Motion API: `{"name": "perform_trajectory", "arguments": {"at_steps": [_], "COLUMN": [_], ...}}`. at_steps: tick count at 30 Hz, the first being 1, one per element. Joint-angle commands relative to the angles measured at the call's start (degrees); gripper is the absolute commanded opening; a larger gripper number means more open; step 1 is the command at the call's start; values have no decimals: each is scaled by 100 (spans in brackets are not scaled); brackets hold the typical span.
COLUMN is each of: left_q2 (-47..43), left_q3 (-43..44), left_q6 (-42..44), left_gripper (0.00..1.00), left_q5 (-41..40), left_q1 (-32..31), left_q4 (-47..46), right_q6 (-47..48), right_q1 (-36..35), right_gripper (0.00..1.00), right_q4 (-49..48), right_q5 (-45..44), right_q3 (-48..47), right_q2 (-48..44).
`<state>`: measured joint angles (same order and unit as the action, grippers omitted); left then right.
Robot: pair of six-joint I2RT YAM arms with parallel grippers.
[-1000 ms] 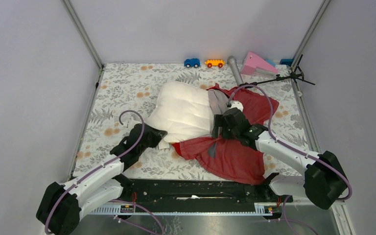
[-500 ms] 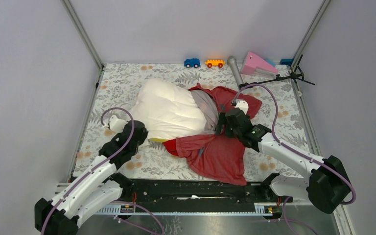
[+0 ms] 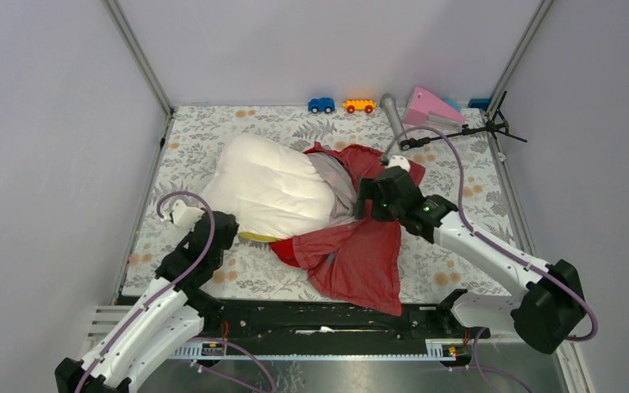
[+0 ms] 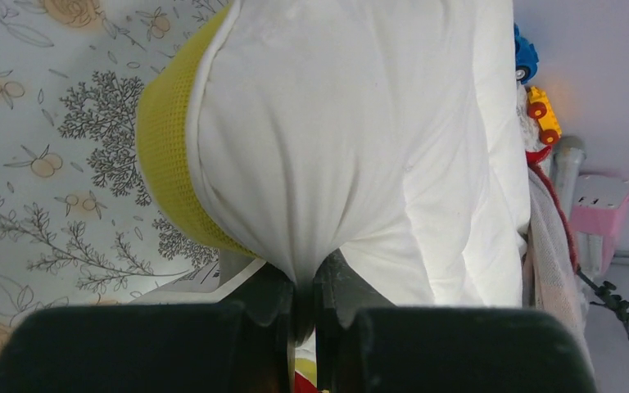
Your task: Remove the pillowcase from the pillow
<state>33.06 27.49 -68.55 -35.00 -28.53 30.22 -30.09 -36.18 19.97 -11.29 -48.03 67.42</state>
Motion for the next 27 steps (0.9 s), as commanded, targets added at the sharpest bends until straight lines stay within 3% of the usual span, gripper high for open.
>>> {"name": "perform_trajectory", "arguments": {"at_steps": [1,8,16,23,27], "left_q2": [253,338,209,388,543], "left_q3": [267,291,213,452,658], "left_q6": [652,618,466,43,-269], "left_gripper": [0,0,0,0,0], "left_q5": [-40,103,-59,-803,-1167], "left_q1": [102,102,102,107,111], "left_q4": [-1000,-1005,-881,-266,146], "right_q6": [347,-33,-947,-1091,-1166], "right_q1": [-1170,-2669,-3004,-2936,-2423], "right_gripper": [100,100,100,99,100], "right_q4": [613,1551,2406,2329,2137], "right_q5": [-522,-2667,-3012,-2700,-2420], "right_q3": [-1010,-2350,-3257,-2054,-980], "right_q2": [484,1824,3023,2830,2321]}}
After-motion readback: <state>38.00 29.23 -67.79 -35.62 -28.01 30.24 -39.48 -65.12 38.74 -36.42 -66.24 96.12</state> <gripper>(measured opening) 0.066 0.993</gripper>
